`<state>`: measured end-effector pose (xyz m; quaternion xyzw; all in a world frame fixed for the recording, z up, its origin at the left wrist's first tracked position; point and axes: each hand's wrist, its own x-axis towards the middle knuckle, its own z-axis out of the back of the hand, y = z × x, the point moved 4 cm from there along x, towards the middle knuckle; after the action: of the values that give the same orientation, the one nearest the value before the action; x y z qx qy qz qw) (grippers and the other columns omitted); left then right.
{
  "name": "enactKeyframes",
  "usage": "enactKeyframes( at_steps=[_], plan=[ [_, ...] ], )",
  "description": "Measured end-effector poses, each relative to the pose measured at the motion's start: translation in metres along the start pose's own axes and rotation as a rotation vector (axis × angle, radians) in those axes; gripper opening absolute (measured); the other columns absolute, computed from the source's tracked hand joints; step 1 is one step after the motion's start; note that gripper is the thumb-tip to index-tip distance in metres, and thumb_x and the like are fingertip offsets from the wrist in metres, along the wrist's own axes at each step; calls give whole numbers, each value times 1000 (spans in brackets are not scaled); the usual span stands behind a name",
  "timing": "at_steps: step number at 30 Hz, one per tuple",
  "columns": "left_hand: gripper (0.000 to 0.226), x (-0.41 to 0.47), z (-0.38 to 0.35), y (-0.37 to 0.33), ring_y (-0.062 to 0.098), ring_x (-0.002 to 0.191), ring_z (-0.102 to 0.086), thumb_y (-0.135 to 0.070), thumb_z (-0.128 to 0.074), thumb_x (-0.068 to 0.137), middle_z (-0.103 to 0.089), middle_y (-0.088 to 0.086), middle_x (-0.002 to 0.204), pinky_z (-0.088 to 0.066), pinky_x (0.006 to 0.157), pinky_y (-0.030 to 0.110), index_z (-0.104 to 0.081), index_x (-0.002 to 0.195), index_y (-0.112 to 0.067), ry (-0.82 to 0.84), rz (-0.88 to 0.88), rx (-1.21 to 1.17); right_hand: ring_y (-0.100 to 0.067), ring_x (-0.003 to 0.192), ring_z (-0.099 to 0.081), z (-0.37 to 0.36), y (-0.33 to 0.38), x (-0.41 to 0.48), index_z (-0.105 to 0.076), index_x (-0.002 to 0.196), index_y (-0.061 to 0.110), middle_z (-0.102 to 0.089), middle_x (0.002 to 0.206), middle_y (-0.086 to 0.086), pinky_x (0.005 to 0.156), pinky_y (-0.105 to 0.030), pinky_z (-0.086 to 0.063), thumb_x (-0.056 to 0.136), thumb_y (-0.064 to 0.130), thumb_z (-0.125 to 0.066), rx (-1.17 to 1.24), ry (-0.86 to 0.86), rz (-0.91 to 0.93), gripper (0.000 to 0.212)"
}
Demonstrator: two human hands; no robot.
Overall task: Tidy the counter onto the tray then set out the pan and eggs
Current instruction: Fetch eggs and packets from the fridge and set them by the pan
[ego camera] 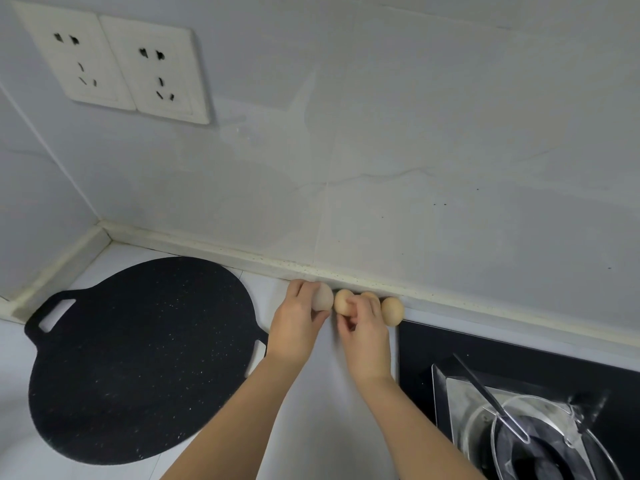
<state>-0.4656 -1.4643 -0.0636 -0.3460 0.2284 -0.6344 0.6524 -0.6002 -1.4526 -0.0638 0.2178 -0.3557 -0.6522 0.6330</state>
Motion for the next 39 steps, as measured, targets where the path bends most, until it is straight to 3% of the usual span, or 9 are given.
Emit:
enactKeyframes(
  at_steps=[6, 12, 25, 30, 39],
  plan=[
    [30, 3, 0, 2, 19, 77, -59, -15, -67, 86, -48, -2, 118, -53, 69, 36, -57, 115, -15, 12, -5, 4, -17, 75, -58, 0, 5, 5, -59, 104, 11, -44, 85, 17, 67, -39, -52, 90, 13, -63, 0, -15, -13, 14],
    [32, 2, 0, 2, 20, 82, -60, -15, -67, 86, -50, 0, 119, -52, 68, 32, -59, 116, -13, 7, -26, 19, -16, 74, -58, 0, 7, 4, -59, 105, 10, -48, 89, 11, 67, -38, -52, 90, 12, -63, -3, -16, -4, 16],
    [35, -3, 0, 3, 19, 88, -62, -16, -64, 89, -51, 1, 126, -53, 73, 33, -57, 123, -13, -8, -20, 26, -15, 67, -56, 1, 4, 6, -60, 101, 10, -49, 77, 13, 65, -39, -53, 87, 11, -67, -2, -7, 9, 15],
    [38, -1, 0, 2, 19, 89, -62, -16, -64, 89, -49, 0, 130, -52, 74, 32, -56, 126, -13, 8, -9, 25, -17, 66, -54, 3, 2, 4, -60, 98, 11, -52, 78, 4, 62, -40, -52, 87, 12, -67, -10, -7, 21, 13],
    [39, -3, 0, 4, 17, 84, -65, -20, -64, 90, -45, -2, 133, -53, 69, 30, -53, 127, -18, 13, 21, 40, -6, 57, -43, 12, 2, 0, -58, 92, 13, -43, 69, 10, 57, -29, -43, 89, 15, -65, -33, 18, 19, 8]
  ],
)
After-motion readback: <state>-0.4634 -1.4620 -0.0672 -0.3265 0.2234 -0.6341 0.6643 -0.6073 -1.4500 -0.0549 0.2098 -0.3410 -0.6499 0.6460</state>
